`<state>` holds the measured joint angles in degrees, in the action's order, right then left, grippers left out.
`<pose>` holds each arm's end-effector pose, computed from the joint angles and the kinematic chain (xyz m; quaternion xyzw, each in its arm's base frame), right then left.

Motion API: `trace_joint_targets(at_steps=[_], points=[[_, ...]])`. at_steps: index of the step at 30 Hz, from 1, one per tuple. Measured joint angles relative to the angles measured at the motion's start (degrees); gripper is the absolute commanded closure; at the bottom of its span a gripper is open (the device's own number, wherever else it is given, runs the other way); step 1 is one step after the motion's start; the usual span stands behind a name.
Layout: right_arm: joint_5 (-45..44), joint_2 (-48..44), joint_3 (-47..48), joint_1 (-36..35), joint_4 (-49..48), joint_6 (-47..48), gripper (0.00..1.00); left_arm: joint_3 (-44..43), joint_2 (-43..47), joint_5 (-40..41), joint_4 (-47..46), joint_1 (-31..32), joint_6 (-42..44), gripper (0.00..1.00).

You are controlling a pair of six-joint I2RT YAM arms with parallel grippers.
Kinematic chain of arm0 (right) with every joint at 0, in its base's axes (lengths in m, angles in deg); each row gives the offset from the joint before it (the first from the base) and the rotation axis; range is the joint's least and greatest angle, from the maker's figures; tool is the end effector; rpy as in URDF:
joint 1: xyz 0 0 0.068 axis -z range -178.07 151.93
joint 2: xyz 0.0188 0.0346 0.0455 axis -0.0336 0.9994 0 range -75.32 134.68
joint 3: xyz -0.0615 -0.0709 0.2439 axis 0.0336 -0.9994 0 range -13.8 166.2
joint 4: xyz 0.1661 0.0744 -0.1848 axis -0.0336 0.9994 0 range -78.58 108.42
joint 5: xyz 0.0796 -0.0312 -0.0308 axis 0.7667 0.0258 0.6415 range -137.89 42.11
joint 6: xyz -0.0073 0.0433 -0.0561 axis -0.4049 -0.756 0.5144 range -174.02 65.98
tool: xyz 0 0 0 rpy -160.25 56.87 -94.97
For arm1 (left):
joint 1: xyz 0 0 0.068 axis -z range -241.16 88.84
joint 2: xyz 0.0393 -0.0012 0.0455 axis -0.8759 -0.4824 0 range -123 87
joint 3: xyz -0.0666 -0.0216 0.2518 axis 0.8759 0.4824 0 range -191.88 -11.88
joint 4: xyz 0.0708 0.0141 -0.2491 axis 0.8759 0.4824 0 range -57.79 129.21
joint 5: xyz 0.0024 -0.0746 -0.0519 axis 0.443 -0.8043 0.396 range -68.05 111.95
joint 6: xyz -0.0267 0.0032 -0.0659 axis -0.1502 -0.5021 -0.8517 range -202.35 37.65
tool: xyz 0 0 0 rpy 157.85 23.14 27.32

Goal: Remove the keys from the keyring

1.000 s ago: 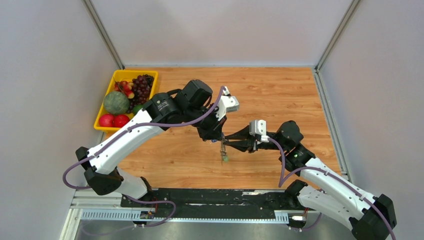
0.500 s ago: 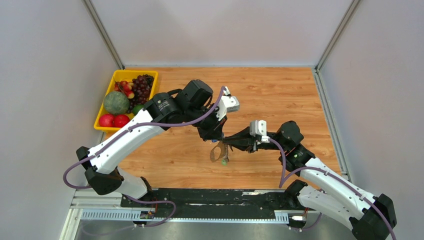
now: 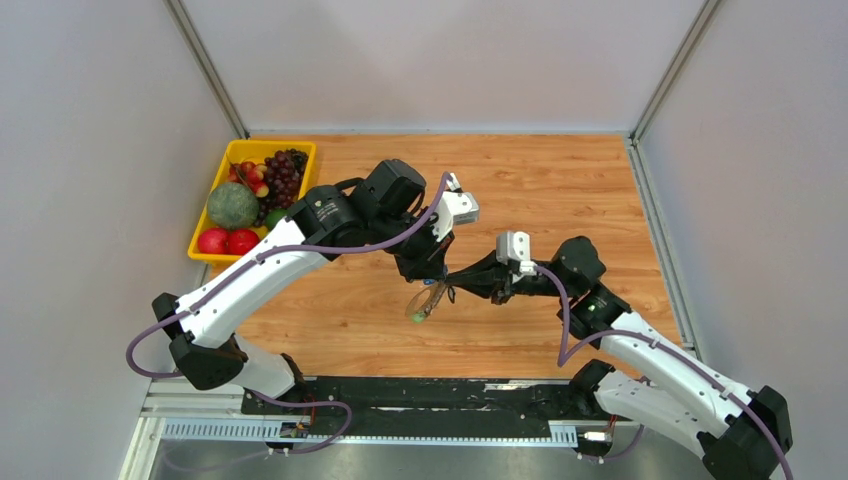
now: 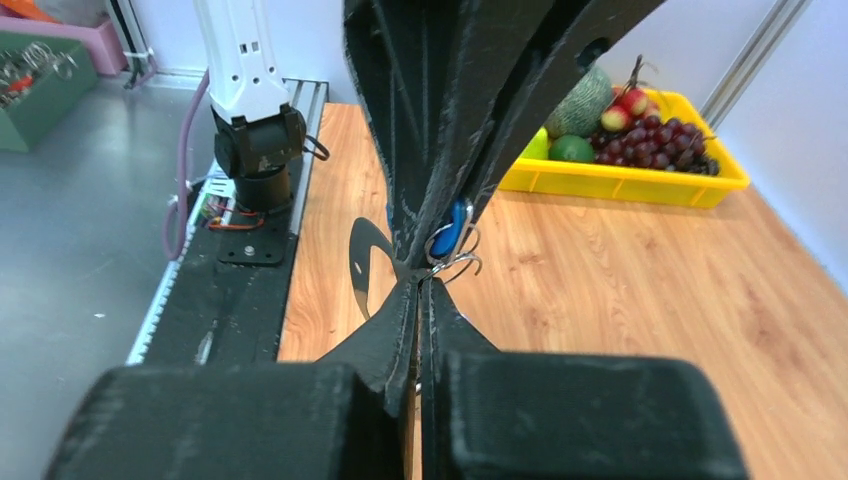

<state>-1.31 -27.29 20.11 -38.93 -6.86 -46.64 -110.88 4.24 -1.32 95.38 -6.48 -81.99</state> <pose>0.1350 0.1732 0.3082 -0.5199 0.4526 0.4516 0.5666 0.1499 -0.2514 0.3958 0.4866 0.7738 -0.3311 0.2343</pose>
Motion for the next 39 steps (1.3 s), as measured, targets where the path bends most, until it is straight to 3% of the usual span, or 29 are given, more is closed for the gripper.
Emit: trace_joint_targets(at_steps=[9, 26, 28, 32, 35, 39], points=[[0.33, 5.68, 7.04, 0.09, 8.92, -11.43, 1.00, 0.00, 0.02, 1.29, 2.08, -0.07, 0.04, 1.00], [11.17, 14.01, 12.59, 6.36, 11.56, -37.99, 1.00, 0.50, 0.09, 1.31, 2.05, 0.24, 1.42, 1.00], [12.52, 14.43, 12.57, 6.84, 10.82, -40.28, 0.92, 0.81, 0.11, 1.27, 1.73, 0.46, 1.55, 1.00], [13.33, 13.64, 11.65, 7.26, 9.42, -41.38, 0.44, 0.85, 0.48, 0.68, 0.98, 0.98, 1.53, 1.00], [10.58, 10.36, 8.96, 7.74, 8.59, -38.23, 0.35, 0.90, 1.36, -1.20, 0.11, 1.62, 1.33, 1.00], [7.63, 1.81, 5.14, 7.63, 6.56, -31.17, 0.35, 0.94, 1.77, -1.90, -1.27, 2.40, 1.40, 1.00]])
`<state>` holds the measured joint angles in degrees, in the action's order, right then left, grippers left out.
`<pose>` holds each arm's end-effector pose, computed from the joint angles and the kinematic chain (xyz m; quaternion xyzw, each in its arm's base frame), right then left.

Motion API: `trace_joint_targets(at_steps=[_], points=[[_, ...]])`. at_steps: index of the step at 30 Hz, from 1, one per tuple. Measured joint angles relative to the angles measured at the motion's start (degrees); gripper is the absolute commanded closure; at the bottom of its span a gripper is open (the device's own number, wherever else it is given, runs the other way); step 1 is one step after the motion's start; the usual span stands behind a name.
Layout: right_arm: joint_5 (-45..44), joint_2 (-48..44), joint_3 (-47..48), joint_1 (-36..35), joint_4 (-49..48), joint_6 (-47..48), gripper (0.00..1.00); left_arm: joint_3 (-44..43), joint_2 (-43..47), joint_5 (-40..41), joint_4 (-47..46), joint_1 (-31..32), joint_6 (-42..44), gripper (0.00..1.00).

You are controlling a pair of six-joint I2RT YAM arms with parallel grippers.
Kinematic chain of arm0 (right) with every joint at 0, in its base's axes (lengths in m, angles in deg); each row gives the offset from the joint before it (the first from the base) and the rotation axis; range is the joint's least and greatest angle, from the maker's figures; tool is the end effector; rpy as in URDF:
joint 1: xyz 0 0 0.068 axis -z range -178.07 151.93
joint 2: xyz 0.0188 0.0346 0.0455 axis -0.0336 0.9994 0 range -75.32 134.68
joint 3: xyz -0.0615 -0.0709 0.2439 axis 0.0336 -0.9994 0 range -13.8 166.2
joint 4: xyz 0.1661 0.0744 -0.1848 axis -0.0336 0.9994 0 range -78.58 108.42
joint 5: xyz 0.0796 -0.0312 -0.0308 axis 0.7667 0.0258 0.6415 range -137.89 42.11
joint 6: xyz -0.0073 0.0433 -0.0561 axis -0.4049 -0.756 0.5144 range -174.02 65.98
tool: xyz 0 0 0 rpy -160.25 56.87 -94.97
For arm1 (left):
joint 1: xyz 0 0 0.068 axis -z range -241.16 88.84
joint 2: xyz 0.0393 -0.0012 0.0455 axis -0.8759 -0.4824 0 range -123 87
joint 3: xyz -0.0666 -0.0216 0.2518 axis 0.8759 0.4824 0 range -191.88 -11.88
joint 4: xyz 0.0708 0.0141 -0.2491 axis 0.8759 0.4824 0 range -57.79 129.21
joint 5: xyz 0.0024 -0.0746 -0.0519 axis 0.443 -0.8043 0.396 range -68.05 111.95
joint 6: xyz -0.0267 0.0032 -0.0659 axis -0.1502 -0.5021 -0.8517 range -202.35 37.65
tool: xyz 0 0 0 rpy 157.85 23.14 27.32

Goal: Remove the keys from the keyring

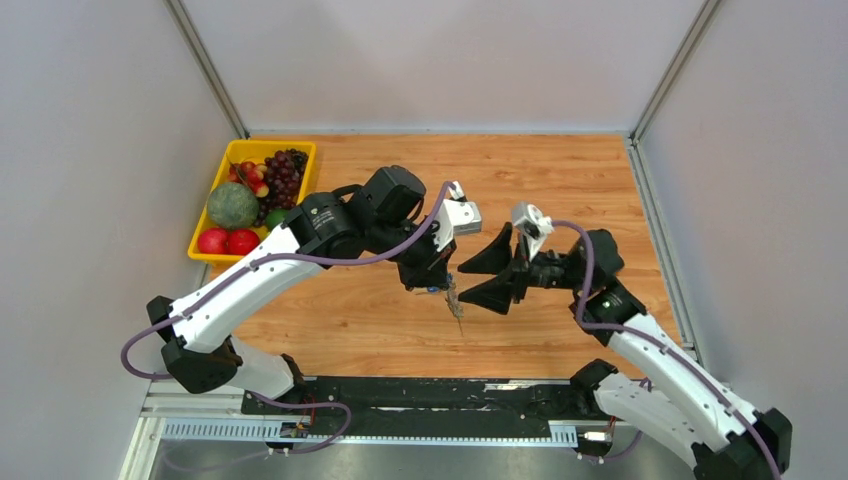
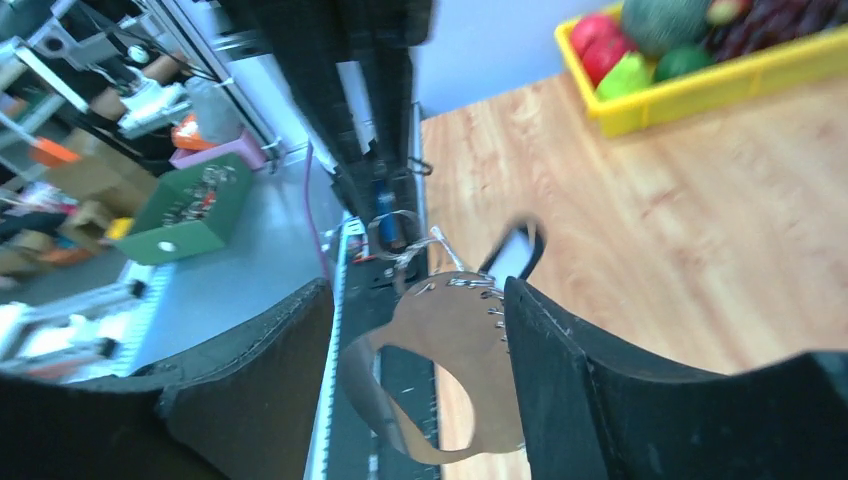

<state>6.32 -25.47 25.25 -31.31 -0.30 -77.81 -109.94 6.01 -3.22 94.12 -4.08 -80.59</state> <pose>0.1540 0.1579 0.3214 -0.3751 0.5955 0.5837 0.4049 0.1341 -0.2527 0.4016 0.5155 0.7439 -0.3522 0.2385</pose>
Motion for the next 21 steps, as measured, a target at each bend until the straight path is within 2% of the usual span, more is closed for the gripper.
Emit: trace_joint_targets(at_steps=[4, 10, 21], points=[[-2.27, -8.63, -4.37, -0.11, -2.80, 8.61, 0.42, 0.07, 0.00, -0.11, -0.66, -0.20, -0.02, 1.00], [-3.41, -16.35, -11.32, -0.11, -7.26, 19.71, 0.64, 0.07, 0.00, -0.87, -1.11, -0.20, -0.04, 1.00], [-3.56, -14.23, -11.96, -2.38, -10.21, 28.04, 0.68, 0.07, -0.50, -2.54, -1.18, -0.20, -0.13, 1.00]])
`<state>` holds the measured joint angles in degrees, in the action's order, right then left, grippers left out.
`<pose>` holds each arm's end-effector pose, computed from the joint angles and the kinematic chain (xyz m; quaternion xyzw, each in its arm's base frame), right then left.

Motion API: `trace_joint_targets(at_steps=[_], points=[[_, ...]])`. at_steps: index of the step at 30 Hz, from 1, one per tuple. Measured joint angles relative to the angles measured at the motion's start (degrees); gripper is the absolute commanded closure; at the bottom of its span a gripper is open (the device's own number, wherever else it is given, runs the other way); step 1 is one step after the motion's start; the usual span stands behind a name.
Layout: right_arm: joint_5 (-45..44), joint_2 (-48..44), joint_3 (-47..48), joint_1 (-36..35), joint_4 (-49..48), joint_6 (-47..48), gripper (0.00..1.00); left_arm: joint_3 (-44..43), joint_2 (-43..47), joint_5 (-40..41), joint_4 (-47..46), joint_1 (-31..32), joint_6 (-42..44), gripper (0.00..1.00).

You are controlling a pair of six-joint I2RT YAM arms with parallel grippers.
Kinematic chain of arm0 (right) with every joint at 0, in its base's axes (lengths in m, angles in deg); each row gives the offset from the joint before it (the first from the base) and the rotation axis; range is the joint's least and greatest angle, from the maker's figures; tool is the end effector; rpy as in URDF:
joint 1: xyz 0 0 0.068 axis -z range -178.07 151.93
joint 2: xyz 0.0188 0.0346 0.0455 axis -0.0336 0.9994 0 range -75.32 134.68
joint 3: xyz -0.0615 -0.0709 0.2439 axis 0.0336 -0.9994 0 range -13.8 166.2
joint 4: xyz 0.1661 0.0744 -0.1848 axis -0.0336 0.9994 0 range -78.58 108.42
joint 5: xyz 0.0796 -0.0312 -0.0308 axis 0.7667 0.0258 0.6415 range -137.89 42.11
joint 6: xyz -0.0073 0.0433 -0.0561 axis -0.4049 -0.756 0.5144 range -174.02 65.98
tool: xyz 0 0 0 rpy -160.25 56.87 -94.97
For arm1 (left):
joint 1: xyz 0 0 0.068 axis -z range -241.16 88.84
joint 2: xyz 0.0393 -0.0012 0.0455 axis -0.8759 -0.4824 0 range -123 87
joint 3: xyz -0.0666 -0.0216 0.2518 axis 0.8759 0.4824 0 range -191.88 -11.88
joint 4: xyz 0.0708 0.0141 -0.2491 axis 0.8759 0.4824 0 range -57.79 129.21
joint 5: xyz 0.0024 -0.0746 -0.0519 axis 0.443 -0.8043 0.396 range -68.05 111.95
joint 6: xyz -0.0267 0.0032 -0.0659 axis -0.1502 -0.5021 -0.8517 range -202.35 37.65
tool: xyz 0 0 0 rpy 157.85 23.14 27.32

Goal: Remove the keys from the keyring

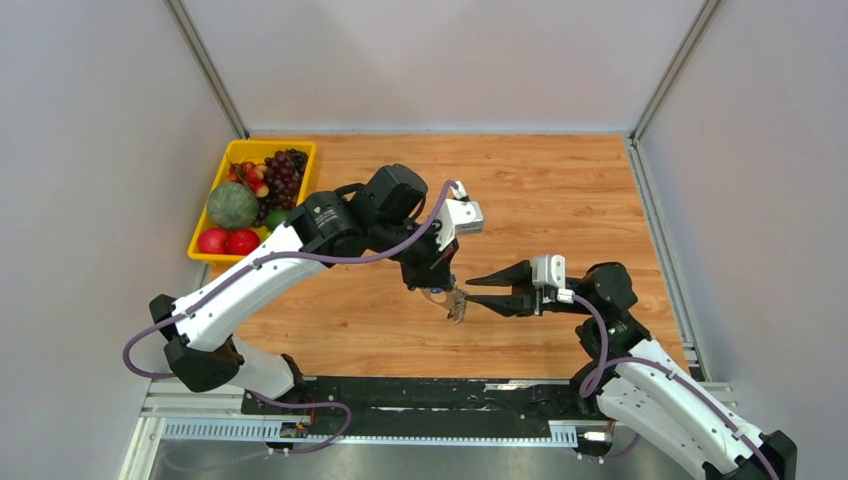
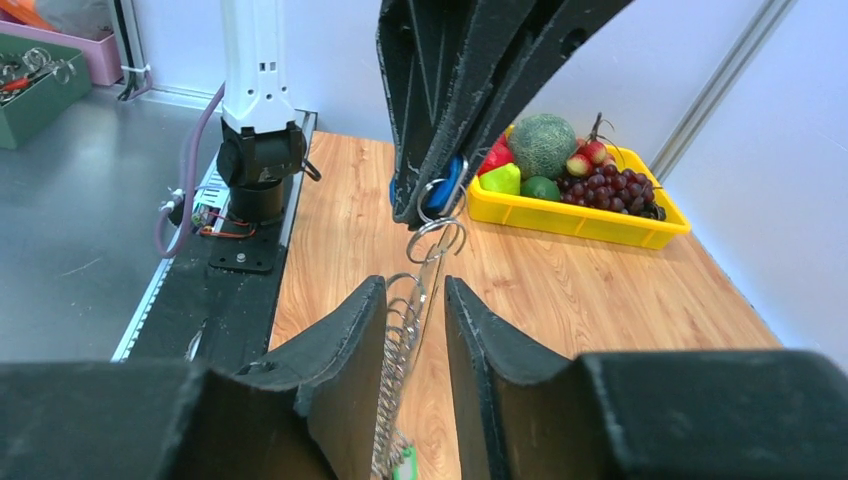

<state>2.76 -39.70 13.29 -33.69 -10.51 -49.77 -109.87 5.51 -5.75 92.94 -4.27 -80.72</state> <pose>0.1135 0.1372 0.3094 -0.5066 0.4122 0.4470 0.6113 0.1349 -0.2565 0.4016 0.5184 0.7349 -0.3706 0.2323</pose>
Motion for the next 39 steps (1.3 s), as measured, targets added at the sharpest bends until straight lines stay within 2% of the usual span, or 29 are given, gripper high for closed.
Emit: trace_joint_targets(at_steps=[33, 35, 39], points=[[-1.51, 5.22, 0.61, -5.66, -3.30, 4.46, 0.74, -0.85, -1.20, -2.25, -0.17, 0.02, -0.46, 1.00], [-1.95, 5.20, 0.61, -5.77, -3.65, 4.46, 0.78, -0.85, -1.20, -2.27, -0.17, 0.02, -0.46, 1.00], [-2.58, 5.22, 0.61, -5.84, -3.80, 4.48, 0.98, -0.87, -1.20, -2.32, -0.15, 0.04, -0.46, 1.00]])
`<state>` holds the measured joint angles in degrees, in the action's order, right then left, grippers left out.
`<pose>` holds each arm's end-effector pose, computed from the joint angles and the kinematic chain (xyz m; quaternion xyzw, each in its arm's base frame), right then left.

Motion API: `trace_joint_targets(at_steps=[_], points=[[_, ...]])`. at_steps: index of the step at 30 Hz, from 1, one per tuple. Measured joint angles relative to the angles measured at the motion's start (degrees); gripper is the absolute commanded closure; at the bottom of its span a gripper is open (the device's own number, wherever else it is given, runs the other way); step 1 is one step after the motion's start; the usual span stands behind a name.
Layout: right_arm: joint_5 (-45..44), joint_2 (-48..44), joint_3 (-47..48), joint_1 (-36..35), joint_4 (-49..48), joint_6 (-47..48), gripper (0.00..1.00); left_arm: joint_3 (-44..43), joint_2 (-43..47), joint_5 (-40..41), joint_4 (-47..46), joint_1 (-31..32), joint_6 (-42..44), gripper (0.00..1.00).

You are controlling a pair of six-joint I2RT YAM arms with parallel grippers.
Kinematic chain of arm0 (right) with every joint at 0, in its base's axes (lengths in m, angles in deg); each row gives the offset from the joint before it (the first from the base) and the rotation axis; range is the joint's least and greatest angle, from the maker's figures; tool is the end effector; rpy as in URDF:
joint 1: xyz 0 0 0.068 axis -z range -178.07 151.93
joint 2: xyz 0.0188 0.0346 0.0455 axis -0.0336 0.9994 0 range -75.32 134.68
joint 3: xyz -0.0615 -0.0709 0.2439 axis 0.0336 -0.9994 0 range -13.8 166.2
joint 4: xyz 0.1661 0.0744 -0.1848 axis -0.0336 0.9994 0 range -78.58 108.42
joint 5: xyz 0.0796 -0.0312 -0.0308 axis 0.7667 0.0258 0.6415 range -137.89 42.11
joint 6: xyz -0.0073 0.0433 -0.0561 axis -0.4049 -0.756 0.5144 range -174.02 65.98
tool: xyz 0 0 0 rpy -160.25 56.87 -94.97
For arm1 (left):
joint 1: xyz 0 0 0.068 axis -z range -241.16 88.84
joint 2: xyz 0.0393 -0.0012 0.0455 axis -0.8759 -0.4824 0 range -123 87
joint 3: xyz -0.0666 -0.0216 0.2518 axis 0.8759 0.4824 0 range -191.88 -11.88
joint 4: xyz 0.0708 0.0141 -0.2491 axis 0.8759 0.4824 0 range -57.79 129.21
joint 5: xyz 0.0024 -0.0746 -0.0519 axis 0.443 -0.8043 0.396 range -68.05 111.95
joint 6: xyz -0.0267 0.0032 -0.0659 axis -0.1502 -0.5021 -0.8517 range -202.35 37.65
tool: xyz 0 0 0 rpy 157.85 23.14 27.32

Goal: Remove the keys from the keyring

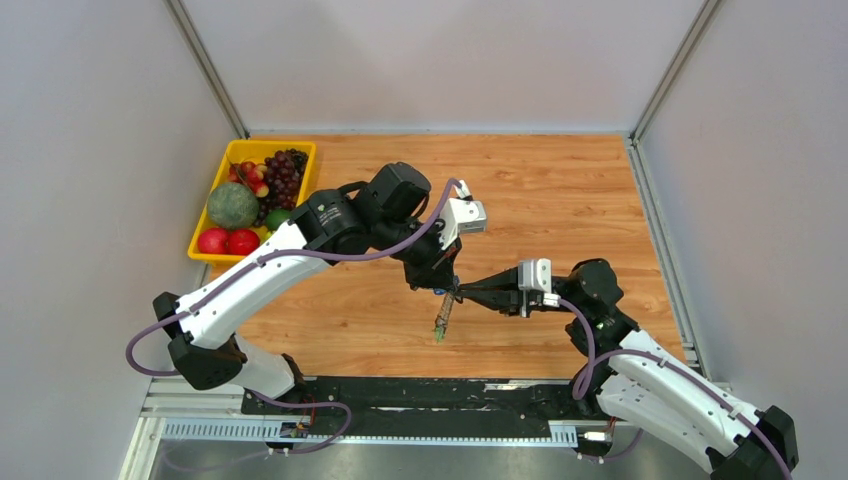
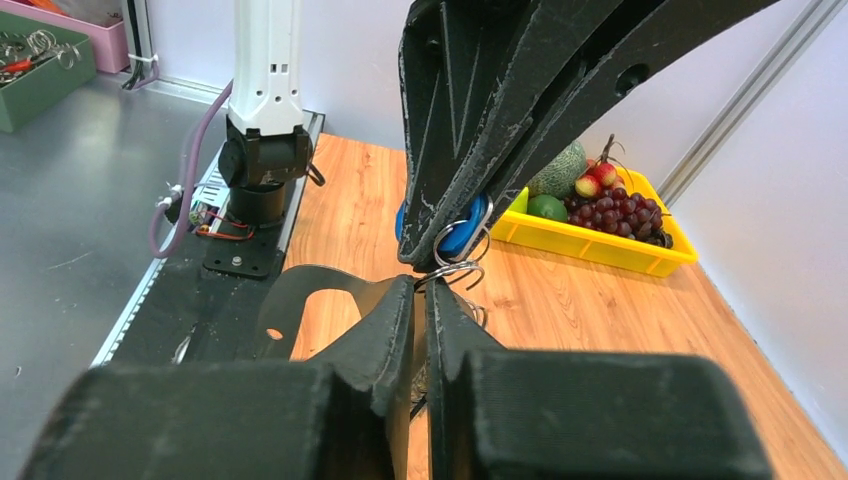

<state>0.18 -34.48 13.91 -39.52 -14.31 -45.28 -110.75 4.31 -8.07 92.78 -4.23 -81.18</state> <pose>0.1133 0.1584 0.3064 -0.5301 0.3823 0.4450 0.6122 0.1356 -0.2618 0.4016 0.5200 0.7296 -0.3862 0.2193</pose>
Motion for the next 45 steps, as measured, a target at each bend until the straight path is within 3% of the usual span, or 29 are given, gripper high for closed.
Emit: trace_joint_targets(at_steps=[9, 17, 24, 32, 45], points=[[-0.37, 0.33, 0.46, -0.04, 0.98, -0.46, 1.00, -0.09, 0.02, 0.09, 0.26, -0.04, 0.02, 1.00], [0.09, 5.03, 9.60, -0.04, 14.38, -7.34, 1.00, -0.37, 0.50, 1.66, 1.92, -0.55, 0.33, 1.00], [-0.46, 5.73, 12.37, -0.04, 18.53, -15.34, 1.00, -2.29, 0.48, 3.82, 4.63, -0.26, 1.20, 1.00], [-0.46, 10.36, 16.57, 0.63, 22.38, -23.50, 1.00, -3.87, 0.48, 9.97, 7.91, 0.85, 2.45, 1.00], [1.55, 15.28, 18.10, 2.36, 23.15, -32.37, 1.00, -3.87, -0.66, 23.87, 10.23, 8.59, 6.58, 1.00]])
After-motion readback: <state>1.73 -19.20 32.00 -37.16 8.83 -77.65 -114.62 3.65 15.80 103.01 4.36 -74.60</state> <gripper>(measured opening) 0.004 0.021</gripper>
